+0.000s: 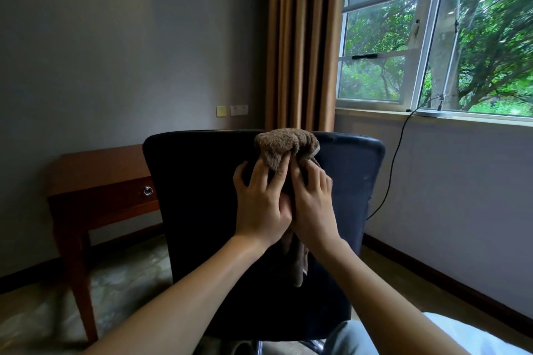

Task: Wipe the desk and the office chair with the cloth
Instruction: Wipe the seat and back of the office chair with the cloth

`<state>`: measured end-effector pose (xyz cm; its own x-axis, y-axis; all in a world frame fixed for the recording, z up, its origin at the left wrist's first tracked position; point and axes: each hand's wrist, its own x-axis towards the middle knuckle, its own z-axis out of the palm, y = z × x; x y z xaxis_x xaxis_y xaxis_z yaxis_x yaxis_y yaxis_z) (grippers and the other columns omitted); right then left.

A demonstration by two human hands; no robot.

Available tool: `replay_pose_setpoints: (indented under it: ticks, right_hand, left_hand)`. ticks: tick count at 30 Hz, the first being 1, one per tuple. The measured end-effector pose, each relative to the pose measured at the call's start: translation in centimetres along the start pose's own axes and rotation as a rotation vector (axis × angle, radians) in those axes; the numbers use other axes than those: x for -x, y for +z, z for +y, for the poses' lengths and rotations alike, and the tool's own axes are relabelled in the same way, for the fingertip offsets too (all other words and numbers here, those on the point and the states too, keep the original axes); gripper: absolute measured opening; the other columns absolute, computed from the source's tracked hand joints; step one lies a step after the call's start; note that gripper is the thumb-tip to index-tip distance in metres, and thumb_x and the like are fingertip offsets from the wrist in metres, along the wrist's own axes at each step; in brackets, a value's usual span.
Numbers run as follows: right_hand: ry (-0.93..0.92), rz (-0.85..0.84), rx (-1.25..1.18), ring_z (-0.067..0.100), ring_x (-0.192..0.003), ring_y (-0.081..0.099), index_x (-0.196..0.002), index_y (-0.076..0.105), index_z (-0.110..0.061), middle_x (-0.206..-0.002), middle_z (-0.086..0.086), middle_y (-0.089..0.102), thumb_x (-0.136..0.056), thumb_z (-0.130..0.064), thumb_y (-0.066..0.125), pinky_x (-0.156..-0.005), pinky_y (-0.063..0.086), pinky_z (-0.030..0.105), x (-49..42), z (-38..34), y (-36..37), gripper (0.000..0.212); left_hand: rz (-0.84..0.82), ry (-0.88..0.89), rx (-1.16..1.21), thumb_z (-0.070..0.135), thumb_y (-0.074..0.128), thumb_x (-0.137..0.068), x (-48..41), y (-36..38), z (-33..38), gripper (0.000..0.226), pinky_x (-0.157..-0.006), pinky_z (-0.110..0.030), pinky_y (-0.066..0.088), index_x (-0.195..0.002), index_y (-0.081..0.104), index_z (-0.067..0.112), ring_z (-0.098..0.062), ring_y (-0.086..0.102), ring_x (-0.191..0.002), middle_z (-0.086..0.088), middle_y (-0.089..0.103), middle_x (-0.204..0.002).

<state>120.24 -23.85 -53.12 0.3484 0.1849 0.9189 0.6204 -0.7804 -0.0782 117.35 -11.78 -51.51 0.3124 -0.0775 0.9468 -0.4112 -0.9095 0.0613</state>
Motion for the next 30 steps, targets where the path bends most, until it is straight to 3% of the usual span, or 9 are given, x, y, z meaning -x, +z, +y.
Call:
replay_pose_setpoints:
  ticks: [5, 10, 13, 17, 21, 30]
  right_hand:
    - [-0.045, -0.077, 0.026, 0.029, -0.133, 0.040, -0.153, 0.037, -0.011, -0.141, 0.011, 0.044, -0.093, -0.025, 0.066, -0.110, 0.035, 0.043, 0.9, -0.7, 0.6, 0.068]
    - [-0.059, -0.093, 0.032, 0.029, -0.137, 0.037, -0.154, 0.034, -0.008, -0.146, 0.013, 0.038, -0.094, -0.023, 0.061, -0.112, 0.035, 0.043, 2.1, -1.0, 0.8, 0.067]
    - [-0.013, -0.037, 0.005, 0.031, -0.137, 0.037, -0.154, 0.033, -0.008, -0.151, 0.015, 0.034, -0.094, -0.018, 0.068, -0.111, 0.036, 0.045, 2.5, -0.9, 0.4, 0.070]
    - [0.057, 0.104, -0.069, 0.031, -0.132, 0.040, -0.153, 0.029, -0.014, -0.149, 0.018, 0.041, -0.104, -0.031, 0.048, -0.111, 0.032, 0.038, 1.4, -0.5, -1.7, 0.055]
    - [0.040, 0.138, 0.066, 0.034, -0.132, 0.043, -0.153, 0.036, -0.008, -0.150, 0.018, 0.039, -0.096, -0.020, 0.065, -0.111, 0.032, 0.040, -0.9, 1.2, -3.1, 0.065]
    - [0.031, 0.100, 0.127, 0.033, -0.132, 0.040, -0.153, 0.037, -0.011, -0.146, 0.011, 0.034, -0.091, -0.021, 0.070, -0.110, 0.031, 0.042, -1.0, 1.4, -2.2, 0.071]
  left_hand:
    - [-0.065, -0.050, -0.047, 0.021, 0.044, -0.086, 2.1, -0.3, -1.5, 0.063, -0.109, -0.061, 0.033, -0.148, 0.047, 0.014, -0.031, 0.041, -0.137, -0.017, 0.048, -0.146]
    - [-0.083, -0.041, -0.033, 0.020, 0.044, -0.083, 3.6, -0.6, -1.6, 0.066, -0.111, -0.060, 0.031, -0.150, 0.045, 0.014, -0.033, 0.039, -0.140, -0.017, 0.045, -0.150]
    - [-0.065, 0.023, 0.004, 0.019, 0.047, -0.086, 3.2, -0.9, -0.9, 0.066, -0.115, -0.057, 0.027, -0.152, 0.041, 0.014, -0.031, 0.035, -0.146, -0.016, 0.041, -0.154]
    - [0.001, 0.094, 0.084, 0.018, 0.051, -0.086, 0.8, -0.9, 1.4, 0.065, -0.117, -0.054, 0.024, -0.150, 0.044, 0.012, -0.027, 0.034, -0.146, -0.015, 0.043, -0.153]
    - [-0.001, 0.064, 0.100, 0.021, 0.046, -0.087, -2.0, -0.3, 2.9, 0.064, -0.118, -0.054, 0.021, -0.150, 0.044, 0.014, -0.026, 0.035, -0.146, -0.013, 0.043, -0.153]
    - [-0.018, 0.056, -0.026, 0.027, 0.057, -0.086, -1.7, 0.9, 1.3, 0.068, -0.117, -0.055, 0.020, -0.152, 0.042, 0.017, -0.026, 0.036, -0.145, -0.013, 0.044, -0.151]
